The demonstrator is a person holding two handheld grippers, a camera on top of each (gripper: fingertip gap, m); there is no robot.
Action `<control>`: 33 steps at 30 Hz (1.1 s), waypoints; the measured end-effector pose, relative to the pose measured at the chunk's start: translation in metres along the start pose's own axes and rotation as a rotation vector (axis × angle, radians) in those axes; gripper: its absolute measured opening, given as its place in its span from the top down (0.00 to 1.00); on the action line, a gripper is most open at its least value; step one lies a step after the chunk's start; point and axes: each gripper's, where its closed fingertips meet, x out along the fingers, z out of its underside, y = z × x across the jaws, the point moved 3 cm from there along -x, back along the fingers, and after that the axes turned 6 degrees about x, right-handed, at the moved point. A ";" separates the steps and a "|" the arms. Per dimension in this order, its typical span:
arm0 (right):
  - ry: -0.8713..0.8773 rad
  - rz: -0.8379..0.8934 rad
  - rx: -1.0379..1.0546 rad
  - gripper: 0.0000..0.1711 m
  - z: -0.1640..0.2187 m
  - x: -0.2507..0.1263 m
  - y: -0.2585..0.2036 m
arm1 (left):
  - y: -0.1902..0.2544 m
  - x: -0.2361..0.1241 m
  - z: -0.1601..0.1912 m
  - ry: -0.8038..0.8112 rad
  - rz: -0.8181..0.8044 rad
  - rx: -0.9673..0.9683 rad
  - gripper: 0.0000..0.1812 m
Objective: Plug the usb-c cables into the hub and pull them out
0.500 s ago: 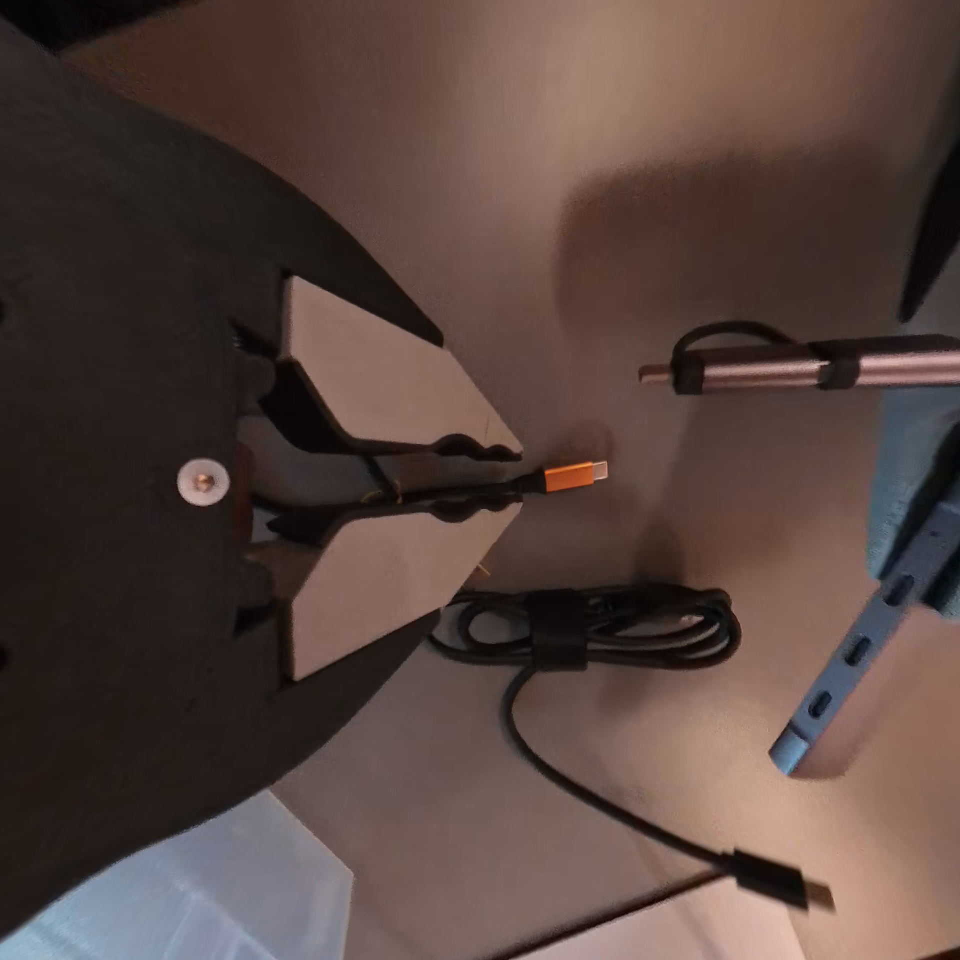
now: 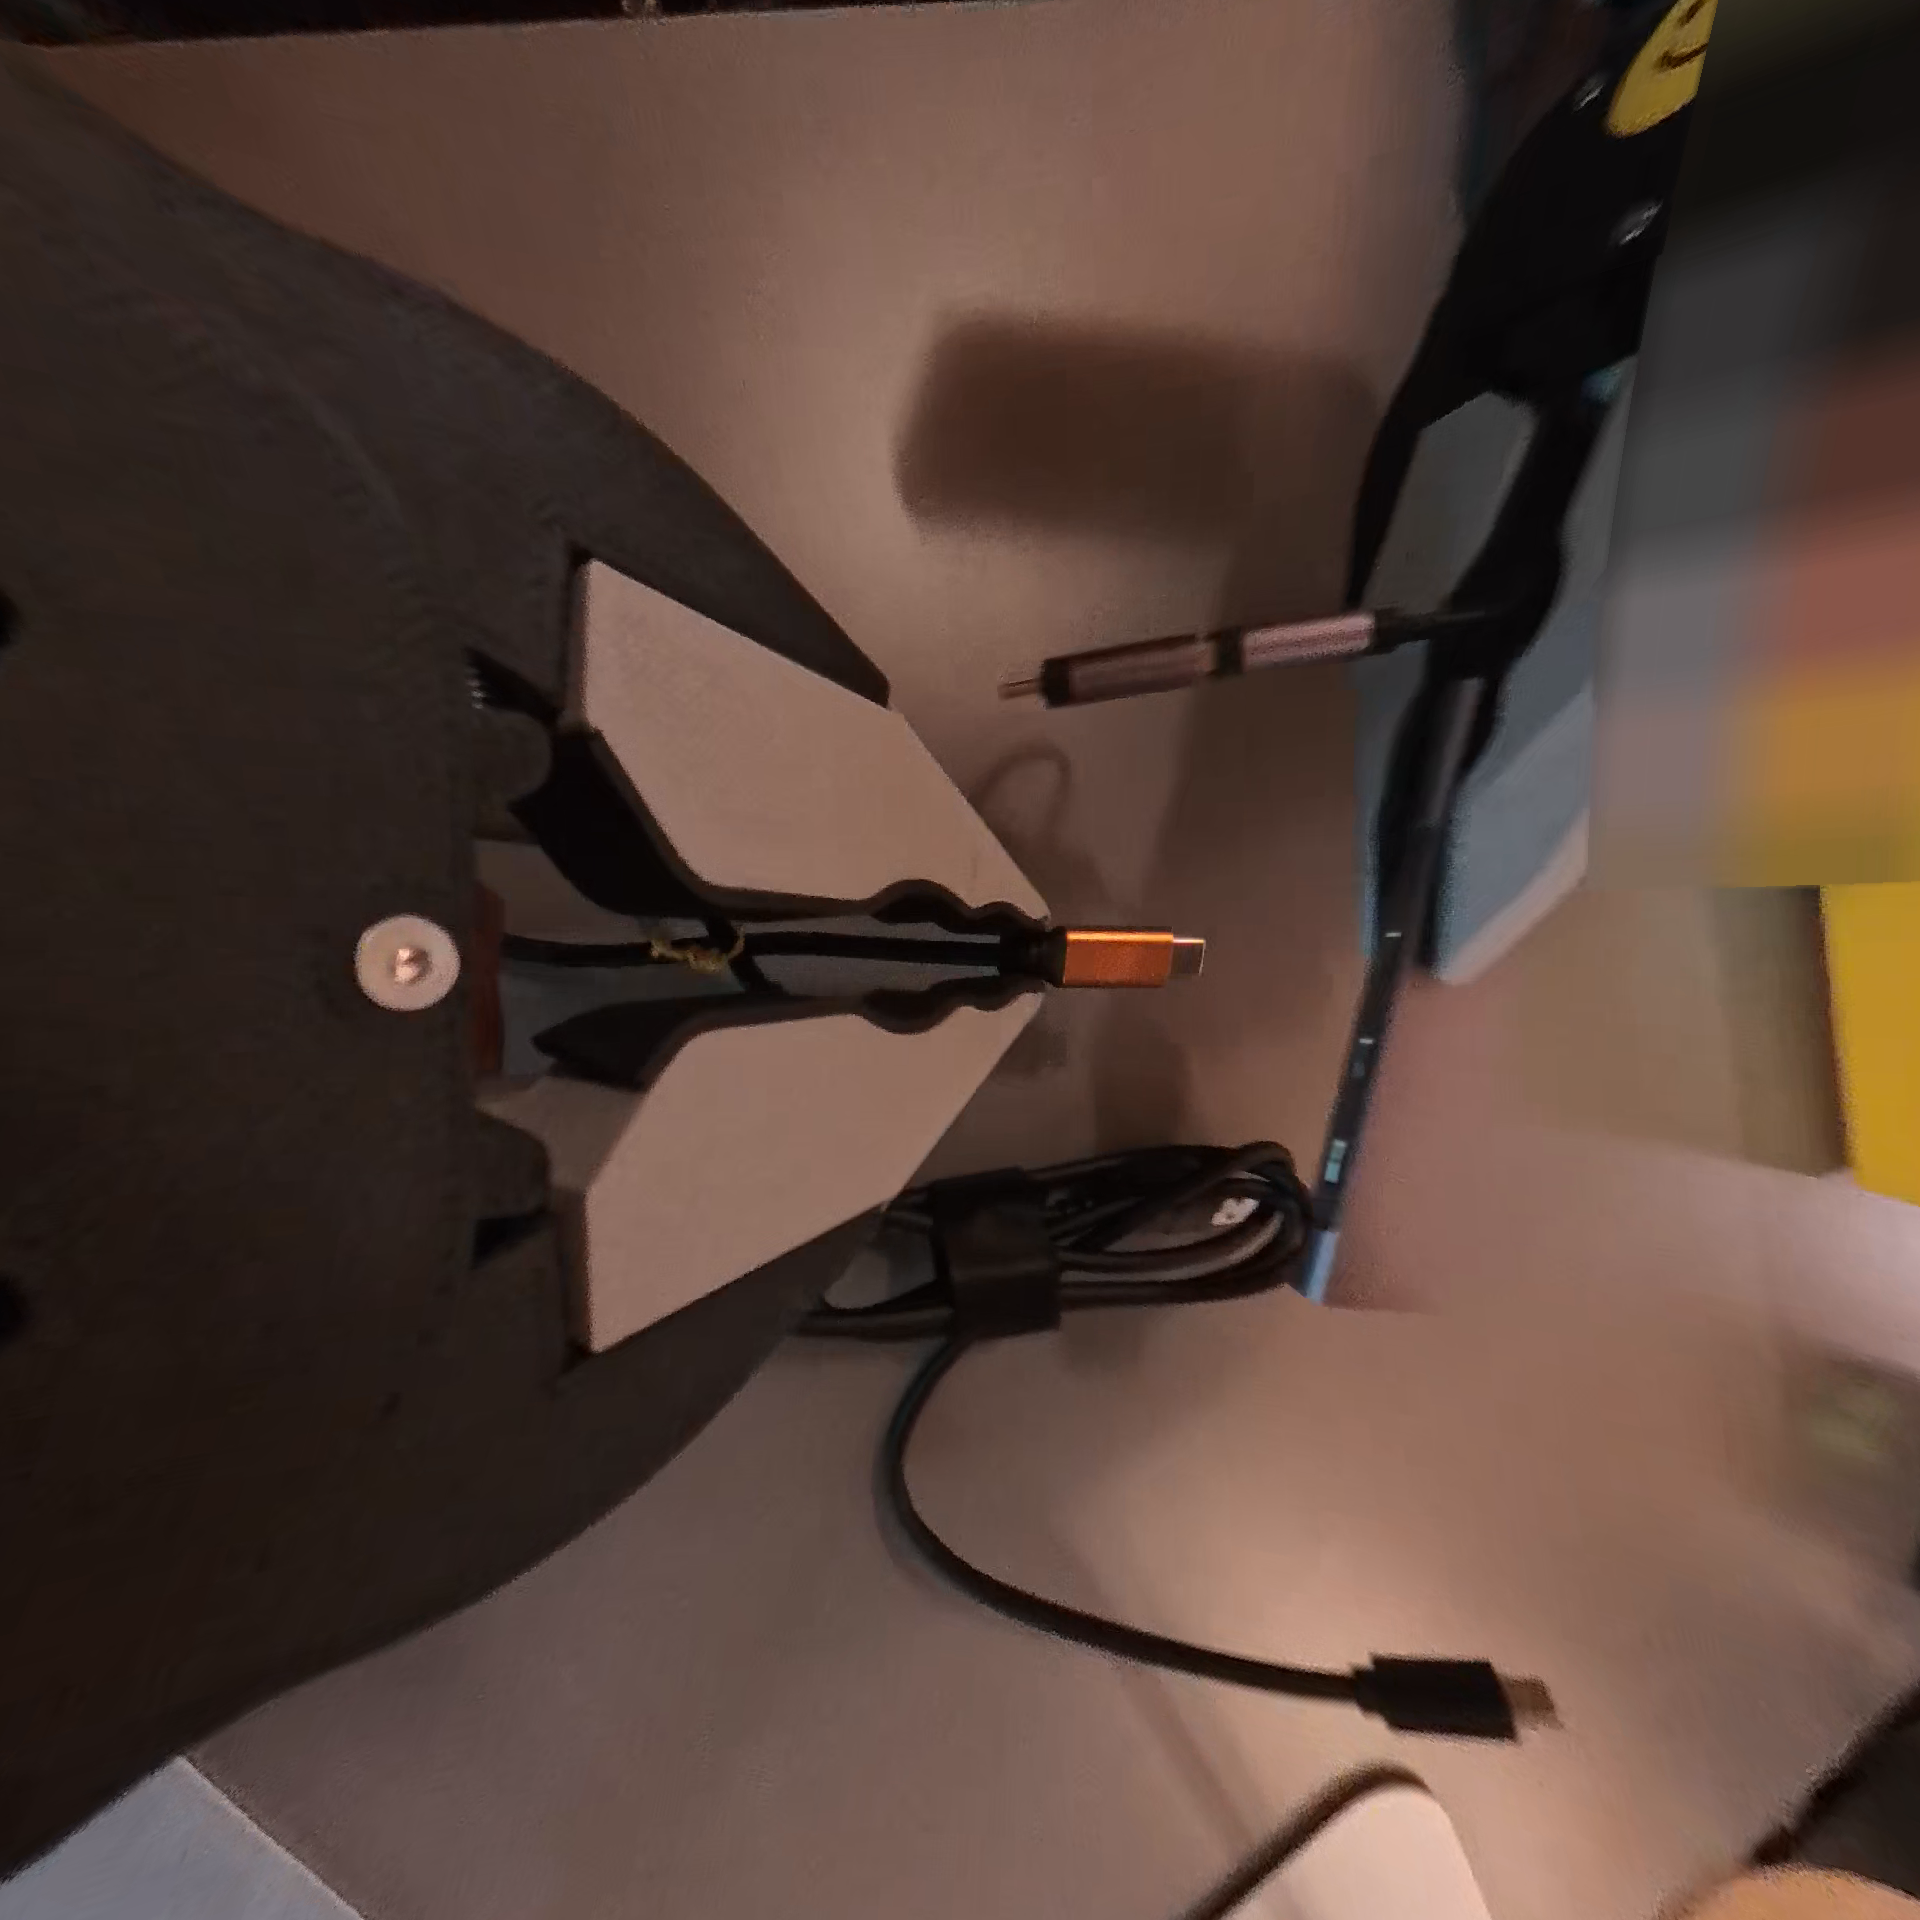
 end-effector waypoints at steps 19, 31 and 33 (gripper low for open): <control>-0.014 0.172 -0.044 0.98 -0.020 0.006 -0.005 | 0.015 0.011 0.000 -0.088 0.058 0.078 0.96; -0.037 0.213 -0.070 0.98 -0.019 0.007 -0.002 | 0.019 0.011 -0.004 -0.084 0.072 0.088 0.96; -0.029 0.212 -0.086 0.98 -0.020 0.006 -0.003 | 0.019 0.011 -0.004 -0.082 0.071 0.088 0.96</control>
